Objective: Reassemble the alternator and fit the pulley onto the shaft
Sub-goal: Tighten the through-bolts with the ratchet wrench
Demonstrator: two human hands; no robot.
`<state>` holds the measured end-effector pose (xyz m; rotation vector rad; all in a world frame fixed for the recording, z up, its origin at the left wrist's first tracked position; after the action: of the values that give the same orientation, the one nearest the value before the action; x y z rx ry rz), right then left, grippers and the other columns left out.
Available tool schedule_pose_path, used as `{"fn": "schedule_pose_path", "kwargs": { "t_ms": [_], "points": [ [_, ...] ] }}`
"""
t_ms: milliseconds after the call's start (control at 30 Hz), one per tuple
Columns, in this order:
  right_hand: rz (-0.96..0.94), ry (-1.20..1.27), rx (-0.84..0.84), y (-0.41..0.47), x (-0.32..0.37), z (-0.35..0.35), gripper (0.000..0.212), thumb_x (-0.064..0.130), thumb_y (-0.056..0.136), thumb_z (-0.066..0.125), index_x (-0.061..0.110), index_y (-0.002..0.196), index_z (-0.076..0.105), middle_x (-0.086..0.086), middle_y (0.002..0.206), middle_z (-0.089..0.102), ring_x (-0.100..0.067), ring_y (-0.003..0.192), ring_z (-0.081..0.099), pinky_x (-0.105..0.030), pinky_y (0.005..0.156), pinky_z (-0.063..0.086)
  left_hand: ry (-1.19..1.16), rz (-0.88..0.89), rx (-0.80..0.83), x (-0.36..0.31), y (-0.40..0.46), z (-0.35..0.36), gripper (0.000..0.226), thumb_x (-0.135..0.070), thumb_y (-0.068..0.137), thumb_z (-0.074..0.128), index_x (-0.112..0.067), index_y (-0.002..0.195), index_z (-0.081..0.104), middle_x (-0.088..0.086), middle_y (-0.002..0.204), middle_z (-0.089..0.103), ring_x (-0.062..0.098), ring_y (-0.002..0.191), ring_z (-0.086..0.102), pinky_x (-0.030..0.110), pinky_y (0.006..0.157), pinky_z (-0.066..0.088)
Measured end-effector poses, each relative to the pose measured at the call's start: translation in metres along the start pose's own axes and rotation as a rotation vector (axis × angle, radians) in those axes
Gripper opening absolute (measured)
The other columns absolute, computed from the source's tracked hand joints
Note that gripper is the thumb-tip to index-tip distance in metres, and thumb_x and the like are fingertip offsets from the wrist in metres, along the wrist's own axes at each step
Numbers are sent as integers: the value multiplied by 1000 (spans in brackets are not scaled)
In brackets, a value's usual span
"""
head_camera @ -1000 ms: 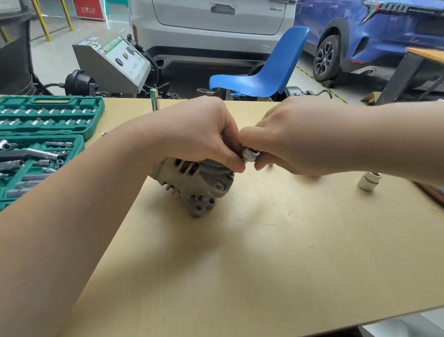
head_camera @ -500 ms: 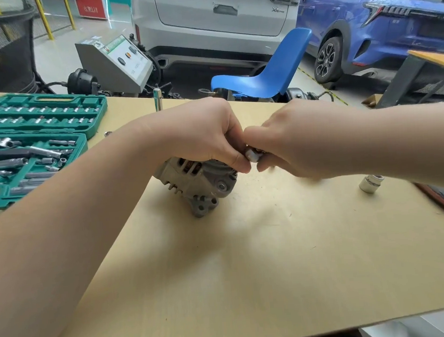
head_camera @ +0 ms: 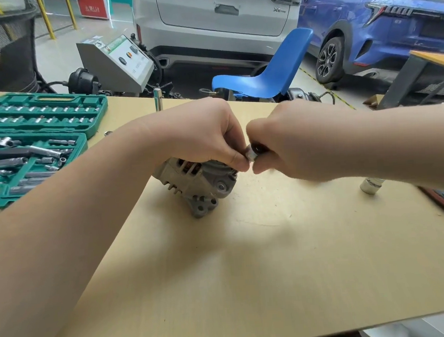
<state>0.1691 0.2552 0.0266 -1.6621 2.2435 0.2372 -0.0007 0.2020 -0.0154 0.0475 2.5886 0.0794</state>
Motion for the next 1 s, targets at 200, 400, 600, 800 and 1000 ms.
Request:
{"fn": "schedule_pose_path", "kwargs": {
  "t_ms": [200, 400, 600, 800, 1000],
  "points": [
    [40, 137, 13, 0, -8, 5, 36, 58, 93, 67, 23, 95, 59, 9, 66, 56, -11, 63, 53, -29, 50, 34, -22, 4, 3, 1, 0, 0, 7, -52, 78, 89, -52, 79, 82, -25, 81, 76, -8, 81, 66, 3, 53, 43],
    [329, 562, 186, 7, -6, 1, 46, 61, 87, 73, 15, 83, 74, 4, 61, 75, -12, 54, 72, -32, 65, 60, -39, 6, 20, -1, 2, 0, 15, -63, 71, 84, -54, 82, 82, -26, 81, 76, -10, 85, 65, 3, 55, 43],
    [-288, -185, -9, -1, -8, 7, 32, 25, 103, 61, 31, 106, 30, 21, 74, 59, -18, 66, 58, -32, 56, 47, -22, 10, 18, 1, 0, -1, 13, -51, 79, 88, -51, 91, 84, -24, 88, 79, -1, 83, 69, 5, 58, 45],
    [251, 588, 175, 6, -12, 8, 45, 68, 76, 74, 24, 84, 74, 10, 68, 75, -13, 66, 74, -30, 61, 56, -35, 6, 12, -2, 0, 0, 12, -64, 73, 84, -56, 81, 81, -25, 82, 77, -7, 84, 66, 4, 54, 45],
    [197, 386, 136, 10, -10, 2, 41, 63, 84, 74, 22, 86, 71, 9, 63, 73, -12, 56, 68, -28, 57, 50, -4, 15, 18, -1, -1, -1, 6, -53, 80, 86, -53, 78, 81, -25, 83, 77, -5, 83, 67, 4, 55, 44]
  ]
}}
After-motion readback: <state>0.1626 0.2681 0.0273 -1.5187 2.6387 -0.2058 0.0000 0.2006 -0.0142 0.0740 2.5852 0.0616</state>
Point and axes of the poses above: each hand's wrist, its own y-axis towards the middle knuckle, its own z-axis out of the palm, x = y × z, the point moved 2 cm from there along y, towards the middle knuckle
